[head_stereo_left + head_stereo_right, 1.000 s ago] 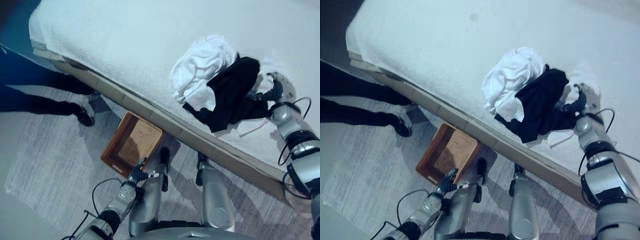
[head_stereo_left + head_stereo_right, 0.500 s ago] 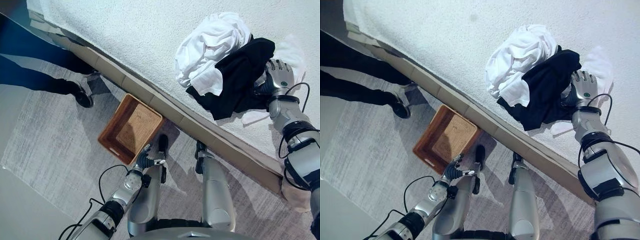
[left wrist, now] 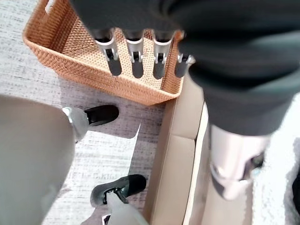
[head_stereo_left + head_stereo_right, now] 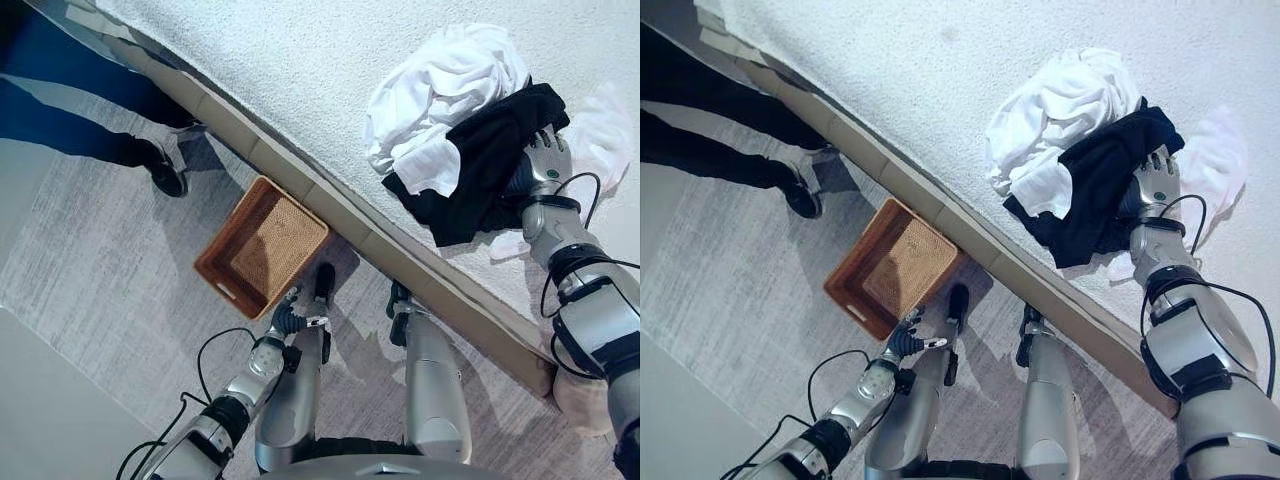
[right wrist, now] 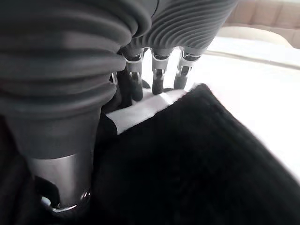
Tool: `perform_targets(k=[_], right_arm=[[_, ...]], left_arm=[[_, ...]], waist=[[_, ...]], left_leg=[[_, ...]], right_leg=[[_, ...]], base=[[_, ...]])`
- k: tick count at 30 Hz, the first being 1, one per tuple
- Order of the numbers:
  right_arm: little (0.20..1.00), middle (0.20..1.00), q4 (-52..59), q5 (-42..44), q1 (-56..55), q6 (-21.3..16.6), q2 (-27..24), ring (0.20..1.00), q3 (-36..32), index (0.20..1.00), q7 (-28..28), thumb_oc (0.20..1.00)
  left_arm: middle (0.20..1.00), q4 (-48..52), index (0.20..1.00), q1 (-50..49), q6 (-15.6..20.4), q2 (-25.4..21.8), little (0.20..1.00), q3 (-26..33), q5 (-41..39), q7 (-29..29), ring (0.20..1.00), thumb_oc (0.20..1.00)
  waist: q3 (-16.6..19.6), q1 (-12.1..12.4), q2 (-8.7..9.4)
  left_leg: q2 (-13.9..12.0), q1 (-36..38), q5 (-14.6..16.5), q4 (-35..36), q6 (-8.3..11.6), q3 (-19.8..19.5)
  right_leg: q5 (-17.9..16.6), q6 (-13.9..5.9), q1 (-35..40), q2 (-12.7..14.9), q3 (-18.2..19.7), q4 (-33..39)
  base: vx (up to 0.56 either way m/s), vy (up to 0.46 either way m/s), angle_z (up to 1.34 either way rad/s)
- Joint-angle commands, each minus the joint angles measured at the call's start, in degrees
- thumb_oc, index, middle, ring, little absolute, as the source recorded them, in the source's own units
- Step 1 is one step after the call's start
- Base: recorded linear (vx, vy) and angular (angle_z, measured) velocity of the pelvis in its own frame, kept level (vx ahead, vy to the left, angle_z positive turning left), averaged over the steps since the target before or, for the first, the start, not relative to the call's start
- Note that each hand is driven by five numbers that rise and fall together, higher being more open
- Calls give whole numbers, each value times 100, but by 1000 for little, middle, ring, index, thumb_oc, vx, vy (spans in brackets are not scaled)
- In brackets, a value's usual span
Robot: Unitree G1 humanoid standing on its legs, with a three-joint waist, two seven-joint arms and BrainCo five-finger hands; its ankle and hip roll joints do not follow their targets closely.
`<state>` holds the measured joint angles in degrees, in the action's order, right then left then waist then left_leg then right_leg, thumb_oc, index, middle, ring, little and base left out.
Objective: Pick up clothes into the bucket
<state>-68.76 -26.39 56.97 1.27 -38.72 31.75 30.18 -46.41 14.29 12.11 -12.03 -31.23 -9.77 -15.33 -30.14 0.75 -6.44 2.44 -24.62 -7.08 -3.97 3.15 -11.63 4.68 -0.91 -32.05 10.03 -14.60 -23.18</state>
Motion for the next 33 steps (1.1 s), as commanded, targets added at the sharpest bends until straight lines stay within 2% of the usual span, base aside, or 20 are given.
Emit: perform_targets(k=[1, 4, 6, 9, 17, 25, 30, 33], right_arm=[[1000, 1000, 601, 1151, 167, -384, -45, 1000, -455, 1000, 522, 1000], [1000, 1000, 1528, 1742, -171, -578, -45, 1000, -1066, 1000, 856, 1000], [1000, 1000, 1661, 1809, -249, -611, -72, 1000, -1197, 1000, 920, 1000], [1000, 1000, 2345, 2032, -701, -746, -148, 1000, -1803, 1000, 1221, 1000], [1000, 1000, 3399, 1728, -1475, -799, -105, 1000, -2699, 1000, 1851, 1000], [1000, 1000, 3413, 1394, -1388, -707, -160, 1000, -2538, 1000, 1751, 1000], [1000, 1000, 3154, 1342, -1050, -669, -180, 1000, -2084, 1000, 1304, 1000], [1000, 1000, 2600, 1463, -541, -656, -241, 1000, -1582, 1000, 835, 1000]], left_arm=[[1000, 92, 1000, 50, 54, 25, 1000, 11, -30, -189, 1000, 1000], [1000, 111, 1000, -4, 42, 15, 1000, 119, 24, -312, 1000, 1000], [1000, 111, 1000, -2, 38, 8, 1000, 128, 49, -331, 1000, 1000], [1000, 127, 1000, -91, 39, -24, 1000, 226, 132, -387, 1000, 1000], [1000, 114, 1000, -209, 30, -111, 1000, 440, 361, -512, 1000, 1000], [1000, 62, 1000, -226, 53, -148, 1000, 530, 458, -543, 1000, 1000], [1000, 43, 1000, -233, 59, -161, 1000, 543, 431, -513, 1000, 1000], [1000, 2, 1000, -233, 69, -173, 1000, 509, 361, -446, 1000, 1000]], waist=[[34, -13, 159], [34, -78, 262], [34, -82, 272], [34, -133, 332], [34, -177, 371], [34, -134, 409], [34, -85, 441], [34, -8, 466]], left_leg=[[78, -6, 291, -346, 41, -123], [80, 2, 348, -373, 33, -108], [79, -29, 333, -379, 29, -105], [82, -13, 401, -421, 13, -71], [80, -73, 410, -455, -10, 8], [86, -95, 438, -487, -28, 104], [108, -125, 456, -541, -34, 126], [114, -163, 442, -558, -20, 116]], right_leg=[[37, -436, 663, 205, 335, 379], [75, -452, 682, 222, 353, 365], [38, -457, 663, 223, 350, 383], [57, -473, 684, 231, 376, 394], [-42, -513, 667, 224, 451, 534], [-112, -533, 654, 208, 551, 621], [-118, -528, 648, 204, 578, 618], [-140, -516, 630, 199, 571, 622]], base=[[3, 3, 4], [0, 0, 0], [0, 12, 5], [8, 15, 3], [-1, 19, -1], [-4, 30, -5], [0, 0, 0], [0, 0, 0]])
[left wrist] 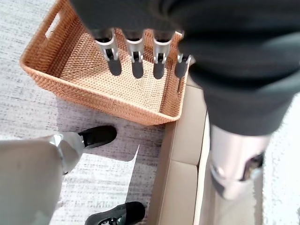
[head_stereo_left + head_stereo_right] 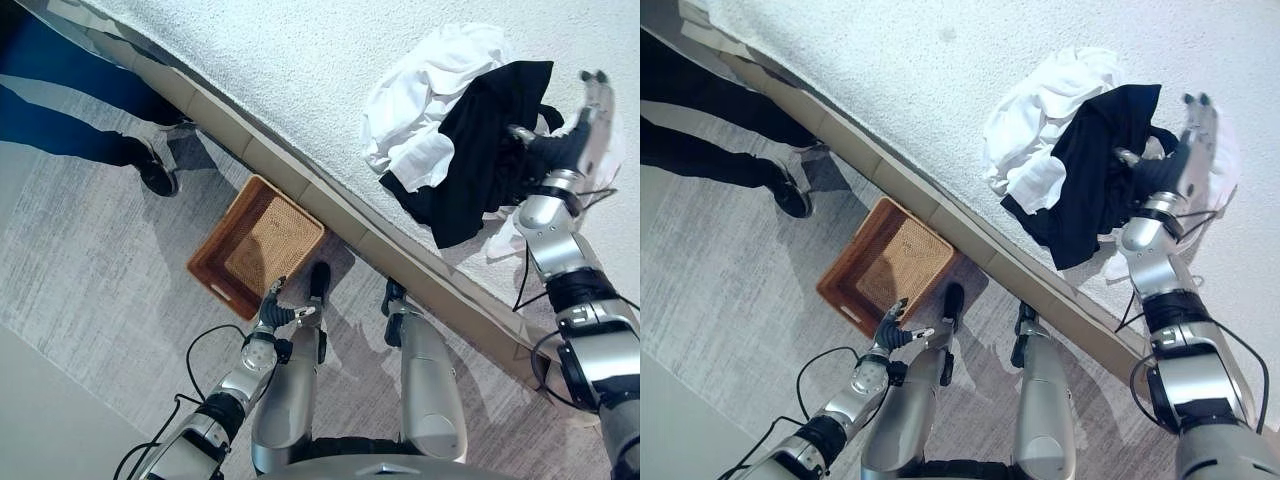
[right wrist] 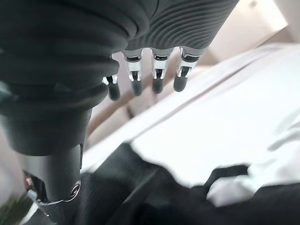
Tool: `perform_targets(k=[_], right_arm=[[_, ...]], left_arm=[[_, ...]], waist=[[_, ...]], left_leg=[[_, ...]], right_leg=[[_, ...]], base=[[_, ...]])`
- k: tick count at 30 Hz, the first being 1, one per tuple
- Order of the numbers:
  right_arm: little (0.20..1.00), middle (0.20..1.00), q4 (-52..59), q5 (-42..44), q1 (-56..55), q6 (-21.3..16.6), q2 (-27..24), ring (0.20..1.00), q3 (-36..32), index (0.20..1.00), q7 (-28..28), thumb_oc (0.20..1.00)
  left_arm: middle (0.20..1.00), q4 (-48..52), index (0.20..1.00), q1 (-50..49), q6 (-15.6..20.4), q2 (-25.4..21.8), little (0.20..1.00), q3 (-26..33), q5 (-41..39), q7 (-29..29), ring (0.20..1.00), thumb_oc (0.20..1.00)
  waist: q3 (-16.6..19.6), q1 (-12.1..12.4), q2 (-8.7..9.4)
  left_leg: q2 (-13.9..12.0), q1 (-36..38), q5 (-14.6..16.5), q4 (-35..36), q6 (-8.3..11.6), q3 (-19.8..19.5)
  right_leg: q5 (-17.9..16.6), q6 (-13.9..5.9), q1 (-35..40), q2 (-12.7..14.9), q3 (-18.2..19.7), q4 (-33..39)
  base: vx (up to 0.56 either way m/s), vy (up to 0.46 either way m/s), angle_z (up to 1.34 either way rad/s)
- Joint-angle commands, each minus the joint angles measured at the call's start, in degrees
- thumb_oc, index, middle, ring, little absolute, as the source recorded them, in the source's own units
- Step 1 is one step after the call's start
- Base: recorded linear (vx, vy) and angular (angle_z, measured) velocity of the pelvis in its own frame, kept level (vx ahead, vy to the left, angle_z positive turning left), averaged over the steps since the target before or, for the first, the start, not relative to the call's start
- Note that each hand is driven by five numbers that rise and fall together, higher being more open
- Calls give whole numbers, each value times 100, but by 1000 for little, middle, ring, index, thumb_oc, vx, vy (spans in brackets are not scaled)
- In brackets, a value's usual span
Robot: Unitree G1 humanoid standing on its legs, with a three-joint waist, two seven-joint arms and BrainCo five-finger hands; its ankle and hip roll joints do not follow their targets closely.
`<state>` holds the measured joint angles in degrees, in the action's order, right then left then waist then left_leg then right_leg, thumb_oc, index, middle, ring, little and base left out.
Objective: Pick up clothes into the bucket
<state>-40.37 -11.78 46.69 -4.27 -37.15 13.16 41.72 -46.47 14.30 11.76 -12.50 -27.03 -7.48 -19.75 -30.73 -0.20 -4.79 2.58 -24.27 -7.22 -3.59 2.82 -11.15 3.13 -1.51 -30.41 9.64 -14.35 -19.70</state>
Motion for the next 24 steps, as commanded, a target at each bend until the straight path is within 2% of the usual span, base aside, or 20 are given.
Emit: perform_targets(k=[1, 5, 7, 11, 17, 18, 20, 21, 24], right_arm=[[1000, 1000, -451, 83, 666, -116, -392, 1000, 432, 1000, -435, 1000], [1000, 1000, -1238, 497, 1236, -198, -363, 1000, 962, 1000, -979, 1000], [1000, 1000, -1695, 664, 1490, -214, -365, 1000, 1283, 1000, -1422, 1000], [1000, 1000, -2342, 883, 1788, -195, -303, 1000, 1590, 1000, -1833, 1000], [1000, 1000, -3011, 526, 1926, 3, -222, 1000, 2023, 1000, -2411, 1000], [928, 928, -3046, 476, 1930, 9, -223, 928, 2069, 928, -2482, 928], [344, 344, -3015, 543, 1885, -9, -233, 344, 1955, 344, -2350, 344], [200, 200, -2993, 627, 1804, -29, -227, 200, 1852, 200, -2277, 200], [200, 200, -2924, 638, 1713, -65, -257, 200, 1759, 200, -2177, 200]], left_arm=[[1000, -25, 1000, -233, 108, -121, 1000, 78, 100, 19, 1000, 1000], [1000, -134, 1000, -169, 102, -117, 1000, 31, 7, 86, 1000, 1000], [1000, -197, 1000, -135, 90, -115, 1000, -14, -25, 164, 1000, 1000], [1000, -301, 1000, -39, 51, -88, 1000, -73, -87, 288, 1000, 1000], [1000, -498, 1000, 101, -21, -52, 1000, -139, -77, 435, 1000, 1000], [1000, -502, 1000, 104, -25, -51, 1000, -143, -66, 455, 1000, 1000], [1000, -514, 1000, 111, -31, -17, 1000, -168, -80, 465, 1000, 1000], [1000, -550, 1000, 135, -43, 14, 1000, -182, -69, 463, 1000, 1000], [1000, -599, 1000, 192, -47, 22, 1000, -175, -62, 438, 1000, 1000]], waist=[[94, 105, 313], [94, 185, 345], [94, 213, 356], [94, 237, 367], [94, 244, 396], [94, 237, 404], [94, 223, 412], [94, 212, 418], [94, 195, 419]], left_leg=[[97, -182, 480, -599, 18, 64], [88, -198, 431, -551, 36, 51], [82, -217, 405, -535, 49, 36], [73, -231, 364, -498, 71, -4], [75, -227, 347, -478, 79, -29], [76, -227, 347, -483, 81, -35], [74, -214, 350, -478, 77, -31], [77, -203, 353, -475, 76, -18], [71, -169, 364, -454, 69, 5]], right_leg=[[43, -456, 481, 238, 546, 265], [5, -451, 467, 217, 514, 293], [-17, -448, 463, 214, 486, 313], [-28, -441, 456, 215, 428, 337], [-32, -438, 500, 213, 385, 363], [-36, -441, 515, 218, 380, 376], [-41, -450, 529, 215, 374, 383], [-48, -457, 538, 216, 384, 394], [-51, -461, 544, 219, 397, 398]], base=[[0, 0, 0], [0, 0, 0], [0, 0, 0], [0, 0, 0], [7, -6, 2], [0, 0, 0], [0, 0, 0], [0, 0, 0], [0, 0, 0]])
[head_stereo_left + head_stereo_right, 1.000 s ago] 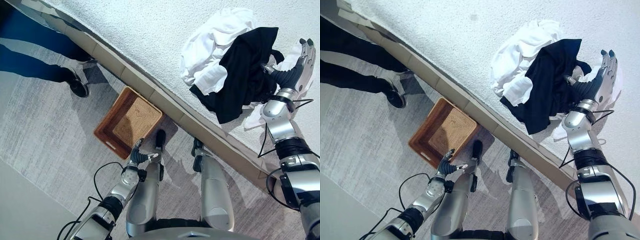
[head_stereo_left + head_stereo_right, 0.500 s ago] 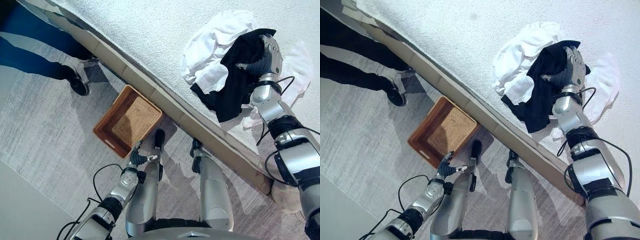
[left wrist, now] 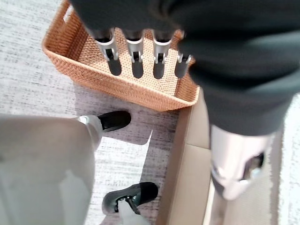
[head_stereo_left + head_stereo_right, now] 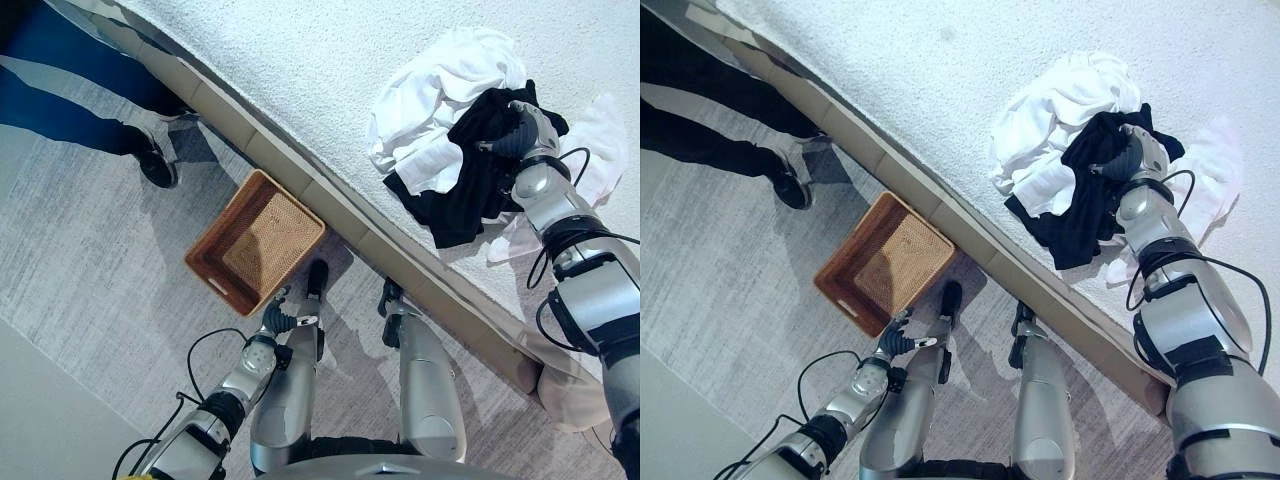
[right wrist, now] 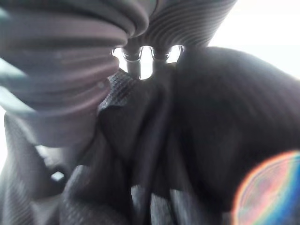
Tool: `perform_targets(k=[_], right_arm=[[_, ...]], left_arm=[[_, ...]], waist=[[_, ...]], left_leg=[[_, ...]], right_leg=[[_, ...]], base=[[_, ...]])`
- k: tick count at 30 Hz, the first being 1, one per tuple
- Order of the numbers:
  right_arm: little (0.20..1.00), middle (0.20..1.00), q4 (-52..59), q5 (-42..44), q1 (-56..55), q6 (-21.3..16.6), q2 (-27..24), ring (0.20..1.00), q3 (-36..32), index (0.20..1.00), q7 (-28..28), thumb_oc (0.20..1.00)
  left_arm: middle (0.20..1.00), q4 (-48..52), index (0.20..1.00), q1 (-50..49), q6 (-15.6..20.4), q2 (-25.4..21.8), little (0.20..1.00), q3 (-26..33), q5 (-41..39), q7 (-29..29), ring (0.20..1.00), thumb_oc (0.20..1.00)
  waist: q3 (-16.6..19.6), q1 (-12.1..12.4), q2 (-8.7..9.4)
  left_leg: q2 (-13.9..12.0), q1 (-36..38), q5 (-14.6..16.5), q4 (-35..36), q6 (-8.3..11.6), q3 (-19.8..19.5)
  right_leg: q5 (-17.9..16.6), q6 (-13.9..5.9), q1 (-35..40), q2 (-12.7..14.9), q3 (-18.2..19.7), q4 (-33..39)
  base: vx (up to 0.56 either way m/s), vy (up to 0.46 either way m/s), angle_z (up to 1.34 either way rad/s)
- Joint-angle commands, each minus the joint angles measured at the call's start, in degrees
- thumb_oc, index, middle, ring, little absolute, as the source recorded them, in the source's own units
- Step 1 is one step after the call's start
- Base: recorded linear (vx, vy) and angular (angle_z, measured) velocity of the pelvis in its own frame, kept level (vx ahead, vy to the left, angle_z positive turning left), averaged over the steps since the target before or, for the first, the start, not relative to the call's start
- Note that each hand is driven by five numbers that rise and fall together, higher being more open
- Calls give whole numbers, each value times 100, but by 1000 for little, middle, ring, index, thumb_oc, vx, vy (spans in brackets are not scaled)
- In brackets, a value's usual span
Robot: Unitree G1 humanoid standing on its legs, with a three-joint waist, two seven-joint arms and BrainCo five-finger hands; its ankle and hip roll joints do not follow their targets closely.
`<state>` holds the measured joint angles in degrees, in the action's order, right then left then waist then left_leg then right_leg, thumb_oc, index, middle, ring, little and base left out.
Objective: Pick up clothes into the bucket
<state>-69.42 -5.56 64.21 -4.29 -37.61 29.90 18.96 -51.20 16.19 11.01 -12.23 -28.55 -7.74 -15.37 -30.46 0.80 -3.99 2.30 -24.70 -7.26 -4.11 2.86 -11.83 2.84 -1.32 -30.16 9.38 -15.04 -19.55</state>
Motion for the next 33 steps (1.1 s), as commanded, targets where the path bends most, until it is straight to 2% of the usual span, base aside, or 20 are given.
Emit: perform_targets(k=[1, 12, 22, 25, 26, 27, 30, 31, 33], right_arm=[[200, 200, -11, 25, -59, -66, -218, 200, 51, 200, 125, 200], [200, 200, 556, 106, -139, -125, -259, 200, -384, 200, 809, 200], [200, 200, 795, 43, -214, -99, -285, 200, -553, 200, 1067, 200], [200, 200, 1491, 251, -385, -223, -330, 200, -1009, 200, 1533, 200], [200, 200, 2241, 345, -610, -363, -415, 200, -1355, 200, 1810, 200], [200, 200, 2263, 338, -628, -353, -417, 200, -1378, 200, 1811, 200], [200, 200, 3295, 535, -886, -593, -576, 200, -1936, 200, 2025, 200], [200, 200, 3307, 532, -898, -587, -575, 200, -1951, 200, 2024, 200], [200, 200, 3905, 662, -1057, -745, -653, 200, -2176, 200, 2002, 200]], left_arm=[[1000, -129, 1000, 2, 29, -7, 1000, -19, -39, -4, 1000, 1000], [1000, -175, 1000, 8, 60, -17, 1000, 32, -45, -149, 1000, 1000], [1000, -248, 1000, -31, 67, -56, 1000, 80, 14, -189, 1000, 1000], [1000, -287, 1000, -75, 42, -46, 1000, 153, 96, -210, 1000, 1000], [1000, -239, 1000, -128, 56, -95, 1000, 241, 157, -224, 1000, 1000], [1000, -236, 1000, -123, 55, -103, 1000, 234, 156, -224, 1000, 1000], [1000, -166, 1000, -295, 49, -259, 1000, 446, 239, -230, 1000, 1000], [1000, -164, 1000, -294, 47, -266, 1000, 442, 239, -230, 1000, 1000], [1000, -148, 1000, -417, 17, -382, 1000, 611, 278, -182, 1000, 1000]], waist=[[66, 90, 340], [66, -6, 368], [66, -20, 408], [66, -45, 457], [66, -82, 502], [67, -76, 503], [208, -109, 625], [218, -103, 629], [399, -155, 741]], left_leg=[[98, -110, 375, -399, 60, 72], [76, -22, 420, -418, 40, 156], [67, 47, 462, -499, 39, 192], [54, 188, 513, -542, 43, 224], [40, 293, 609, -613, 38, 247], [43, 283, 576, -596, 35, 242], [16, 498, 790, -762, 14, 368], [20, 484, 753, -741, 10, 370], [-18, 691, 845, -773, -1, 497]], right_leg=[[-24, -481, 525, 241, 479, 383], [-44, -492, 573, 219, 591, 410], [-43, -500, 662, 192, 629, 408], [-34, -503, 827, 170, 629, 441], [1, -505, 939, 168, 638, 426], [-35, -508, 936, 169, 632, 453], [-19, -525, 1147, 130, 722, 465], [-57, -528, 1135, 132, 724, 493], [-89, -540, 1324, 70, 836, 594]], base=[[0, 0, 0], [-1, 3, -1], [-2, 0, -1], [3, -4, -1], [0, -7, -3], [11, 2, -6], [36, 29, -13], [39, 48, -24], [60, 37, -25]])
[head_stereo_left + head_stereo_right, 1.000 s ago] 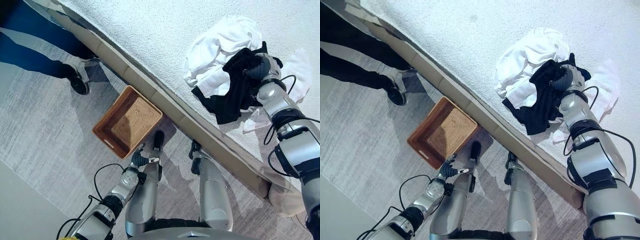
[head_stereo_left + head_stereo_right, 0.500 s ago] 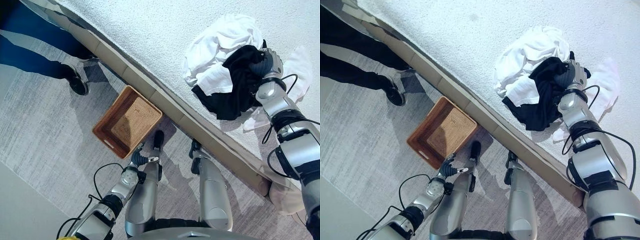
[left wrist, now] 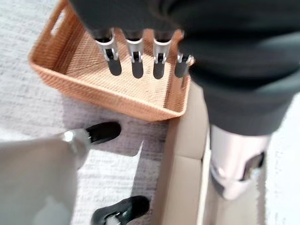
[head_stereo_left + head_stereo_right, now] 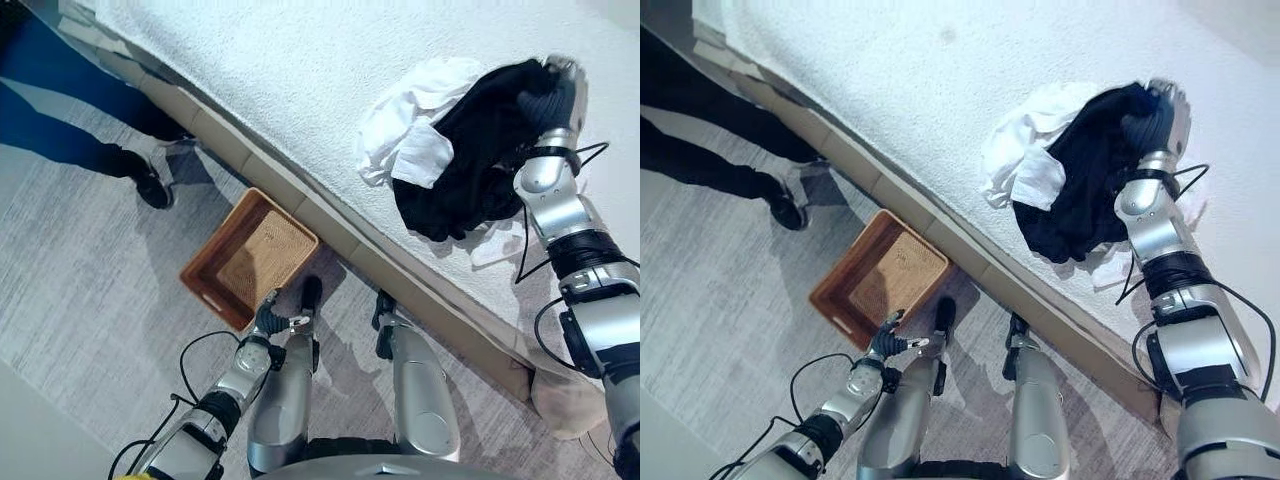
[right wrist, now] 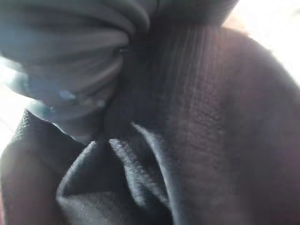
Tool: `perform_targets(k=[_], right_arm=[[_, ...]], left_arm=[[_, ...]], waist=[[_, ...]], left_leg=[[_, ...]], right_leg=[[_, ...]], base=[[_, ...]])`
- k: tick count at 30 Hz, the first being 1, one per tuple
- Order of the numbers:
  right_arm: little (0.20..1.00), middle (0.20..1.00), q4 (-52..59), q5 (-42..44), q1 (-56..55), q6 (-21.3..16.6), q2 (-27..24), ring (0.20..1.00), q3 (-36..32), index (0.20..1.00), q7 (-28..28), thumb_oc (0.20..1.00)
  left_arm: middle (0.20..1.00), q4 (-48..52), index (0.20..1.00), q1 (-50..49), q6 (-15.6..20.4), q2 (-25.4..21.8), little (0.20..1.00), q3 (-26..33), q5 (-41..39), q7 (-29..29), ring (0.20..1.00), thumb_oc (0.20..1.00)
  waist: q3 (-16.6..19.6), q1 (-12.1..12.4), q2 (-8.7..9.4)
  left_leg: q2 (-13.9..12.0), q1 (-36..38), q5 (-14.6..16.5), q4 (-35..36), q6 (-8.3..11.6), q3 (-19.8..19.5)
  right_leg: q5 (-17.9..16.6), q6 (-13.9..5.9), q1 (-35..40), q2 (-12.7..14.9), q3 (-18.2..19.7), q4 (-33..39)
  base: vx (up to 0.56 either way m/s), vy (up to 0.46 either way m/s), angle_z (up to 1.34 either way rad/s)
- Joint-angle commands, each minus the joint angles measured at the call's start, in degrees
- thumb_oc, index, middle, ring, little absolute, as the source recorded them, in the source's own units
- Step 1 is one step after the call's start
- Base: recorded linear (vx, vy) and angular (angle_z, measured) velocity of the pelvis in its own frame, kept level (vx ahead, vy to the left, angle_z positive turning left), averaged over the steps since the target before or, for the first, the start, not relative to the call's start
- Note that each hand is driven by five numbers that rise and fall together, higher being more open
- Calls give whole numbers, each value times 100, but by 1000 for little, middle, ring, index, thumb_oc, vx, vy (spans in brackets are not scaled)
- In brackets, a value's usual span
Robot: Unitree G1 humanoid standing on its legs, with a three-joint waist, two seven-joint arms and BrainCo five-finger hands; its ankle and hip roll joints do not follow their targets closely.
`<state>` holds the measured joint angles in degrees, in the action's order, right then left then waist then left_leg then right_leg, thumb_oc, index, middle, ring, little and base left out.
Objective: Pick up clothes into the bucket
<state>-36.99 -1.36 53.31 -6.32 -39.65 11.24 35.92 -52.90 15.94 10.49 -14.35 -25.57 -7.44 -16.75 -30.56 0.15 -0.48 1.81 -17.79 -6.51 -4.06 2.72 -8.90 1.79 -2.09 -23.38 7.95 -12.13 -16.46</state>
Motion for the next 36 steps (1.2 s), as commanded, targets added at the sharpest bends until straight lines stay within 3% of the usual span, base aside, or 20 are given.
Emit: perform_targets(k=[1, 12, 18, 24, 29, 32, 36], right_arm=[[200, 200, 862, 268, -52, -592, -484, 200, -397, 200, 294, 200], [200, 200, 2287, 259, -1271, -731, -721, 200, -1207, 200, -183, 200], [200, 200, 2655, 872, -1838, -832, -601, 200, -1383, 200, -764, 200], [200, 200, 2869, 1884, -2277, -715, -859, 200, -944, 200, -2035, 200], [200, 200, 3249, 2394, -2206, -486, -1285, 200, -292, 200, -2926, 200], [200, 200, 3452, 2709, -2068, -426, -1363, 200, -7, 200, -3234, 200], [200, 200, 4158, 3622, -1783, -340, -1402, 200, 730, 200, -3941, 200]], left_arm=[[1000, 34, 1000, -423, 56, -208, 1000, 393, 278, -41, 1000, 1000], [1000, 870, 1000, -787, 49, -546, 1000, 820, 424, 192, 1000, 1000], [1000, 2264, 1000, -893, 144, -741, 1000, 928, 29, 527, 1000, 1000], [1000, 3664, 1000, -618, 147, -1065, 1000, 889, -367, 910, 1000, 1000], [1000, 4319, 1000, 352, 26, -1425, 1000, 384, -340, 1190, 1000, 1000], [1000, 4176, 1000, 841, -20, -1272, 1000, 101, -434, 1205, 1000, 1000], [1000, 3435, 1000, 1527, -149, -544, 1000, -509, -927, 1296, 1000, 1000]], waist=[[498, -124, 422], [1360, -268, 506], [1924, -338, 540], [2287, -420, 584], [2504, -519, 581], [2550, -555, 567], [2633, -652, 565]], left_leg=[[17, 80, 788, -751, 12, 241], [-40, 867, 769, -140, -28, 500], [-85, 1334, 817, 75, -35, 647], [-168, 1681, 862, 213, -7, 806], [-212, 1904, 899, 277, 24, 908], [-234, 1968, 903, 301, 32, 937], [-250, 2065, 897, 320, 39, 979]], right_leg=[[3, -479, 721, 179, 575, 348], [-136, -558, 1460, 44, 577, 1000], [-191, -591, 1911, 6, 599, 1302], [-177, -603, 2207, -26, 658, 1434], [-183, -616, 2412, -42, 684, 1543], [-181, -617, 2463, -50, 723, 1565], [-178, -615, 2547, -49, 766, 1582]], base=[[64, 20, -30], [53, 14, -19], [63, 4, -5], [61, -4, -9], [51, -5, -13], [26, -4, -8], [9, -2, -11]])
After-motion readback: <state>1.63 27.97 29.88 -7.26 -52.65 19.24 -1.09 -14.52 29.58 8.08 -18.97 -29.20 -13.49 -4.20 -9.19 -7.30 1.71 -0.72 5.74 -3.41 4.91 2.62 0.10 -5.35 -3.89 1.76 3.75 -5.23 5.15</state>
